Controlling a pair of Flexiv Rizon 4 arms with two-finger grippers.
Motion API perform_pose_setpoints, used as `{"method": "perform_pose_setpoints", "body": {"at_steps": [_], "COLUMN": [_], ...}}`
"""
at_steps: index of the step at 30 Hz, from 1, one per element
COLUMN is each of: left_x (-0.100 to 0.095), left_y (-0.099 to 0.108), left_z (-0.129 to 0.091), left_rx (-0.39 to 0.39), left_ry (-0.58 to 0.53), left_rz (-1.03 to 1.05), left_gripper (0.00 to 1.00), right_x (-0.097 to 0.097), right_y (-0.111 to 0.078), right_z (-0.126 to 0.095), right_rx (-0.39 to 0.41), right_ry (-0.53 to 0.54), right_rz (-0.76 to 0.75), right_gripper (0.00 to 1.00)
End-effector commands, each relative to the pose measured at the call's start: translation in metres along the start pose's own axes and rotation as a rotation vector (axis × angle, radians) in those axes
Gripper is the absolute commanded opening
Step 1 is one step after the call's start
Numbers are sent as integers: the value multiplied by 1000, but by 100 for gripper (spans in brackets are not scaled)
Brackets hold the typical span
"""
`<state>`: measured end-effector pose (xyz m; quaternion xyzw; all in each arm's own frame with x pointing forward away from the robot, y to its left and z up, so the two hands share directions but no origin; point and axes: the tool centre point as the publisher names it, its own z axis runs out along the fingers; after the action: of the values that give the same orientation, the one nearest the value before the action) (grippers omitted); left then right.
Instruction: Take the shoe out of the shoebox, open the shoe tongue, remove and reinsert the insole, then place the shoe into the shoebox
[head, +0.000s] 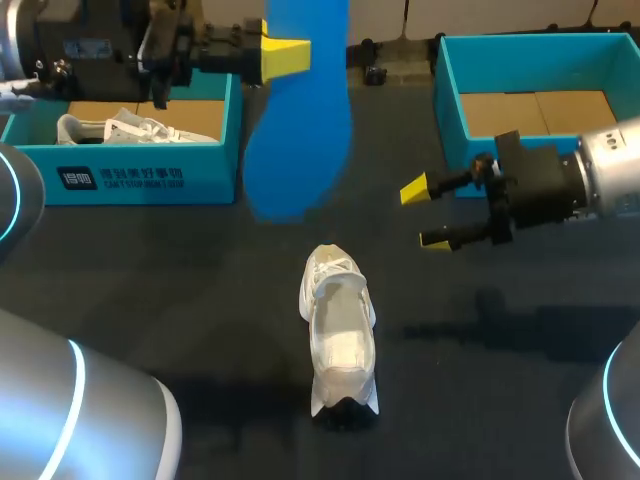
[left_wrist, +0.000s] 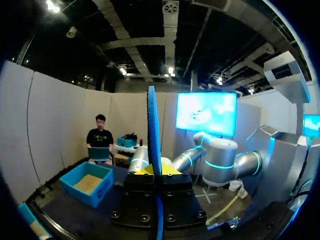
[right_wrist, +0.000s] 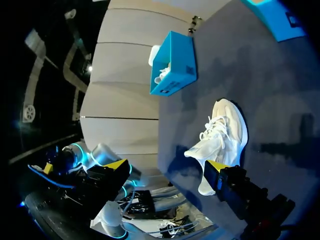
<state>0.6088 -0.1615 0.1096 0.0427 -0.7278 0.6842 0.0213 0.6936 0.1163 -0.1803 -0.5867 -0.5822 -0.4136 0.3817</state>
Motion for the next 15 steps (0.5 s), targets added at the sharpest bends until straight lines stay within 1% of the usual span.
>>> {"method": "perform_pose_setpoints", "body": {"at_steps": [1,4,5,6,7,8,15], "left_x": [-17,-32,-38,-43,-49,-59,-59], "left_y": [8,10,14,22,28,40,40], "left_z": [-4,-7,-7,-8,-9,-11,-11], "left_rx": [15,29,-3,-52,-98,-190,-190], "left_ry": [54,108,127,127,134,114,114], "left_rz": [177,329,441,611,696,884,884], "left_gripper": [0,0,0,0,0,0,0], "right_x": [-1,-1,-1,-1,-1,-1,-1], "right_y": [-3,-3,-3,-3,-3,-3,-3], "right_z": [1,1,1,1,1,1,1], "right_rx": [-7,-7,-7,-7,-7,-7,-7], "right_ry": [0,0,0,0,0,0,0], "right_rz": [1,1,1,1,1,1,1], "right_gripper": [100,100,100,100,100,100,100]}}
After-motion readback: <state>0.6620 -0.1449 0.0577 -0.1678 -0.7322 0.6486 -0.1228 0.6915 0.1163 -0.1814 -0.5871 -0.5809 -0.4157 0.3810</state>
